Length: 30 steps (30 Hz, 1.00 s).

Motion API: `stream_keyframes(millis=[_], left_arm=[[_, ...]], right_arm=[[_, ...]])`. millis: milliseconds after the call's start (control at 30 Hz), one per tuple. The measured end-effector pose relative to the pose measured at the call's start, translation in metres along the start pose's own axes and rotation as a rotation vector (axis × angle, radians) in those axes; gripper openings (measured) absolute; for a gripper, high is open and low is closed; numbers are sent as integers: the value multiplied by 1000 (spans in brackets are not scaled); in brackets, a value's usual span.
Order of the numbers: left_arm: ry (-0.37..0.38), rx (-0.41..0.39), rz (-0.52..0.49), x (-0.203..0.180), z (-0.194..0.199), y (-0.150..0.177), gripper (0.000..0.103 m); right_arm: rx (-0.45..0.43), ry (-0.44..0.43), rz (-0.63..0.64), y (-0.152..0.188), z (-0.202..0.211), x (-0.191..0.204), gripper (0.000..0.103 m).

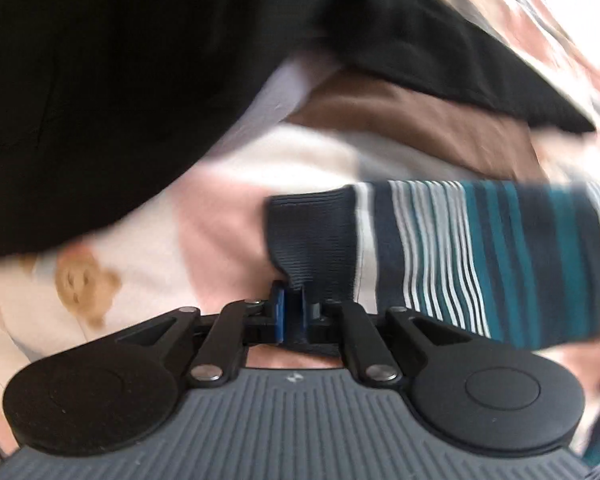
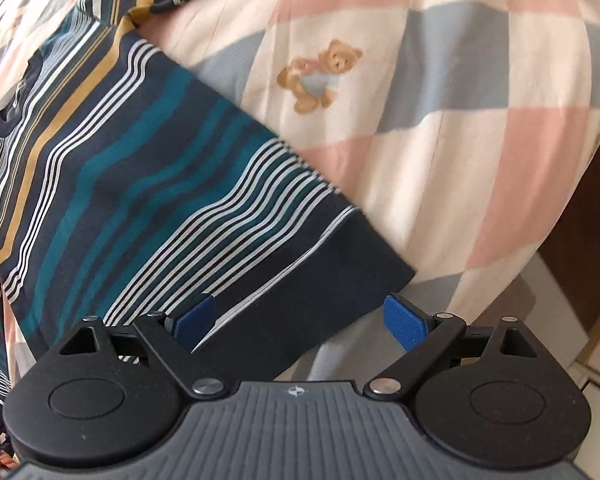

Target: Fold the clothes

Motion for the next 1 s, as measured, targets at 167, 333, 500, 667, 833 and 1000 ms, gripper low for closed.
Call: stream_keyframes(millis=[167, 333, 500, 667, 833, 1000], left_arm=[[-146, -240, -90, 13, 61, -9, 5], [-365, -106, -268, 16, 11, 4, 1], [-177, -95, -225, -11, 59, 27, 26], [276, 138, -167, -57, 116, 122, 37], [498, 394, -132, -97, 137, 238, 37], [478, 456, -96, -111, 134, 291, 39]], right_arm=[[-22, -62, 70, -4, 7, 25, 93], [-6, -72, 82, -4, -3, 32, 93], [-68, -111, 104, -7, 9, 14, 93], [-132, -163, 20, -16, 11, -34, 92], [-121, -213, 94, -23, -6, -60, 82], [-119, -250, 201, -31, -22, -74, 81]])
Point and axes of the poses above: each gripper's, at about its wrist camera, not at the fingertips, and z roughly against the way its jaws point, x to its left, y to its underside, the point moved 5 cm from there along -z, roughly the way its jaws point, and after that the axes turned 3 degrees about y, right-handed, at the moved point
